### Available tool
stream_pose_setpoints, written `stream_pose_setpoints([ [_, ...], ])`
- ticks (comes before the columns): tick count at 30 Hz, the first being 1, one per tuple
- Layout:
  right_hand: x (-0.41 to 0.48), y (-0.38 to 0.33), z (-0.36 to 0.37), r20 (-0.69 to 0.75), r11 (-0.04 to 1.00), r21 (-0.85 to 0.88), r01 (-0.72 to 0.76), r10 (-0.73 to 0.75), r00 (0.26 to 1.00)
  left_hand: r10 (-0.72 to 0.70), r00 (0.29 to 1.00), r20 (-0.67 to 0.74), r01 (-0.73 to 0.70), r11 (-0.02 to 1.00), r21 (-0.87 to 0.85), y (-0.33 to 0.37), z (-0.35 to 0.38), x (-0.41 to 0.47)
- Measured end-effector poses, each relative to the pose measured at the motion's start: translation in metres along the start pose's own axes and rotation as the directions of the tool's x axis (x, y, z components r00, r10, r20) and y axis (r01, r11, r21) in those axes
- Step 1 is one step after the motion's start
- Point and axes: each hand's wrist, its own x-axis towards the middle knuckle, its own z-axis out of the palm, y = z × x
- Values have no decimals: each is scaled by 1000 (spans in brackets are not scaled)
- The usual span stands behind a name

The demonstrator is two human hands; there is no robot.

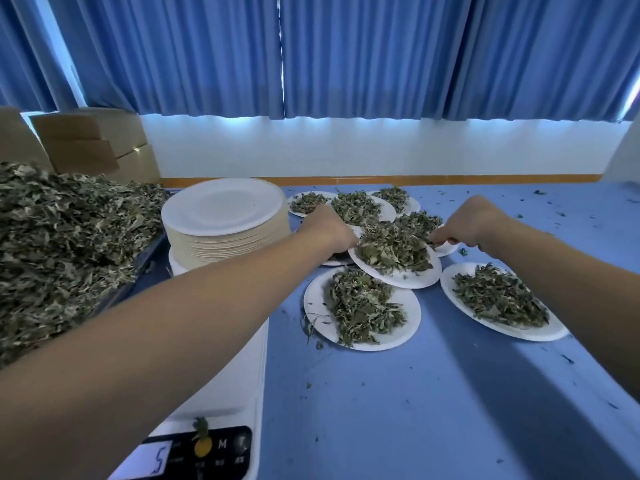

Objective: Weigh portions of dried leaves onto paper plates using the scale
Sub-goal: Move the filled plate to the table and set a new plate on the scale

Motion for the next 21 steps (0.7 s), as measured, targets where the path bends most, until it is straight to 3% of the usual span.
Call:
stream_pose_setpoints([
  [9,2,-4,16,-88,992,-117,44,-55,995,111,994,-1,-106,956,274,-1,5,-12],
  [16,-17,-3,9,-172,996,9,94,-91,981,132,991,2,-127,949,289,-2,3,-26],
  [21,-18,27,-8,-383,999,13,34,-26,924,119,993,6,-116,951,285,-1,3,-31],
])
